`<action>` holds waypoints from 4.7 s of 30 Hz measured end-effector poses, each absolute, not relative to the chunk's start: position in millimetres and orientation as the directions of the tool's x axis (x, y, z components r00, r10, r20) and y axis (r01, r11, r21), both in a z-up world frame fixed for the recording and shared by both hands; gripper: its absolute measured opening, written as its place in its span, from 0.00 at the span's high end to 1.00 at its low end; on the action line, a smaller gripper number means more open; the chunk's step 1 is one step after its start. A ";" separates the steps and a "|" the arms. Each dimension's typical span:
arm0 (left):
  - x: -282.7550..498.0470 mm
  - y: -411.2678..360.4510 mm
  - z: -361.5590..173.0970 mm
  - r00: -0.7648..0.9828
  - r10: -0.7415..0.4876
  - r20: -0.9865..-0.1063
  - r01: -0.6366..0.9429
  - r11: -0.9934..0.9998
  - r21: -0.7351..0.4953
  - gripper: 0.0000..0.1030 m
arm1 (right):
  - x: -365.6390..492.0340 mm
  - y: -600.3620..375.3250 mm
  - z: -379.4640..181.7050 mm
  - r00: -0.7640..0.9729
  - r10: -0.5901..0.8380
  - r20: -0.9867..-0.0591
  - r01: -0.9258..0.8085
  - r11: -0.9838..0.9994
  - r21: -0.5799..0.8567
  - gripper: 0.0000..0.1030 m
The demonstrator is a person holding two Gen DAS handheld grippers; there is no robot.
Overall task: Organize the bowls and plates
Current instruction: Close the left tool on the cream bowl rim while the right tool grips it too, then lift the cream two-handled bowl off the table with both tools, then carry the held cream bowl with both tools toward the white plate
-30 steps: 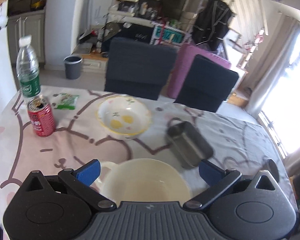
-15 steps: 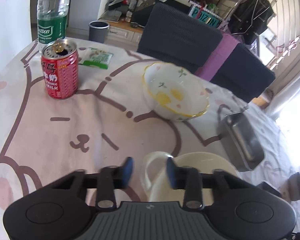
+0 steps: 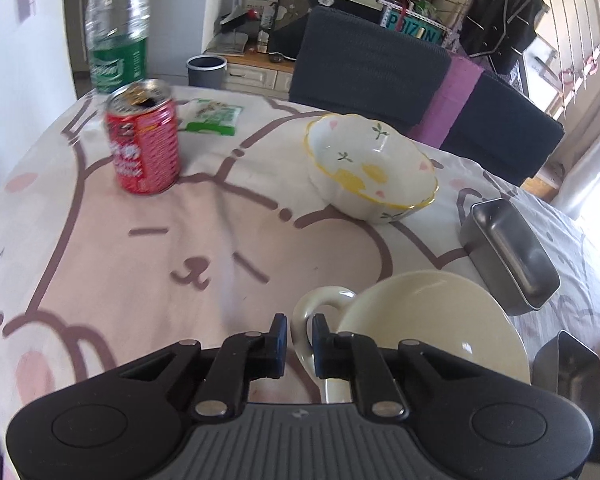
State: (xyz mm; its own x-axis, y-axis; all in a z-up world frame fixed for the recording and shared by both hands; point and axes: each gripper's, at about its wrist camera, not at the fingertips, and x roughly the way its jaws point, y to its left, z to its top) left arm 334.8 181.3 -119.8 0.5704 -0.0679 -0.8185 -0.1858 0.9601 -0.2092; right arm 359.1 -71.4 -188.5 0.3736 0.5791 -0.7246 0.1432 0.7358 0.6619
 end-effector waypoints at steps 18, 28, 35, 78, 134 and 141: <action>288.7 215.4 -114.6 0.591 -0.156 -0.791 -0.297 0.870 -0.393 0.59 | 411.1 -40.4 -178.2 0.432 0.536 -0.726 -0.118 0.831 0.543 0.70; 309.8 203.5 -136.6 0.532 -0.173 -0.829 -0.250 0.903 -0.349 0.66 | 425.5 -22.3 -190.6 0.370 0.512 -0.775 -0.197 0.859 0.473 0.76; 311.6 211.2 -146.1 0.527 -0.212 -0.823 -0.217 0.903 -0.371 0.74 | 428.4 -17.5 -196.5 0.336 0.525 -0.782 -0.205 0.851 0.484 0.78; 335.0 226.2 -158.2 0.519 -0.370 -0.770 0.006 0.903 -0.430 0.75 | 434.5 -9.9 -201.6 0.335 0.519 -0.786 -0.229 0.854 0.467 0.79; 288.7 209.8 -123.6 0.568 -0.275 -0.775 -0.102 0.912 -0.398 0.76 | 407.3 -3.6 -175.2 0.392 0.502 -0.771 -0.341 0.858 0.385 0.75; 267.2 192.0 -83.0 0.625 -0.262 -0.736 -0.084 0.914 -0.397 0.77 | 389.0 -21.8 -139.8 0.432 0.533 -0.727 -0.329 0.844 0.423 0.76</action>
State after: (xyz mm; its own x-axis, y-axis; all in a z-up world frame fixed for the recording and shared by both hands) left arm 267.2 192.0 -83.0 0.6247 -0.2617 -0.7357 -0.0844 0.9141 -0.3967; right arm 389.0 -21.8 -139.8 0.4325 0.5328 -0.7274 -0.3287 0.8444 0.4230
